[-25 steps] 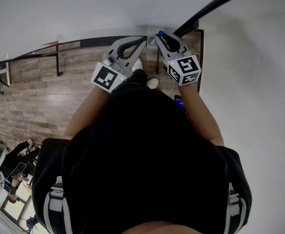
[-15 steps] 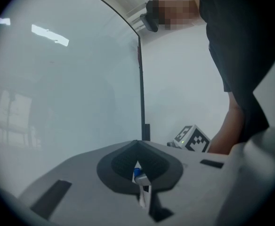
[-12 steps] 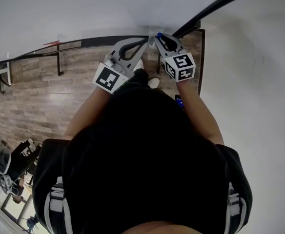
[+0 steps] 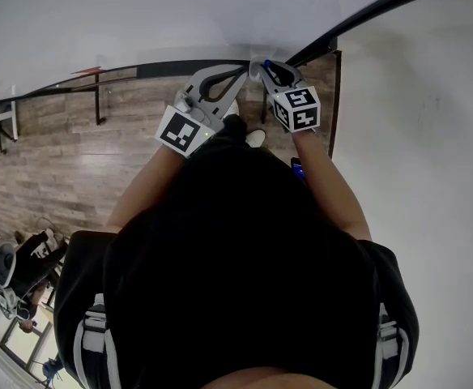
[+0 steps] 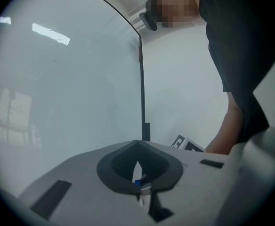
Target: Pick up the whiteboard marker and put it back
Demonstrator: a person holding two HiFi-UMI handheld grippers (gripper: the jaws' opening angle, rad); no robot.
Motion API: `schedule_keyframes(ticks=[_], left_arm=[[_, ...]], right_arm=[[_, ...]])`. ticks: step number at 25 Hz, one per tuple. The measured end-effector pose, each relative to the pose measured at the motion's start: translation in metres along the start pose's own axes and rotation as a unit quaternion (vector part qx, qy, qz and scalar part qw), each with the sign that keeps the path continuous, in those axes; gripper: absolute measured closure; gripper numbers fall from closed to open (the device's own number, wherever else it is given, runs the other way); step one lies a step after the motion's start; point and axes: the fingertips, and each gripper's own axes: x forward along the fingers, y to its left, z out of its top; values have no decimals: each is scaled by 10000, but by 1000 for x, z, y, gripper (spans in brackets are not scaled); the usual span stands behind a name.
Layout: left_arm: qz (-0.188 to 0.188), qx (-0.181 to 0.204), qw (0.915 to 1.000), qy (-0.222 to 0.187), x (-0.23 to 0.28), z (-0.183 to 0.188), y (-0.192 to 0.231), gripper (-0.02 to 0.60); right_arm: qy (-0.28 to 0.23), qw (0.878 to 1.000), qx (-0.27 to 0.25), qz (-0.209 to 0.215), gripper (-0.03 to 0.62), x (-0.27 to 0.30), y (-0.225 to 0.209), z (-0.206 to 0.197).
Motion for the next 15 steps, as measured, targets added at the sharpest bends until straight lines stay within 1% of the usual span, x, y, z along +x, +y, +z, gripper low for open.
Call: schedule_keyframes(ticks=[4,15], left_arm=[[11,-30,10000,-1,2,-1,2,578],[-81,-66,9999,61,4,-2,2,578]], right_arm=[[189,9998,6,4,526,5,-3,-9],[295,9995,-36,-136,522,3,-9,-11]])
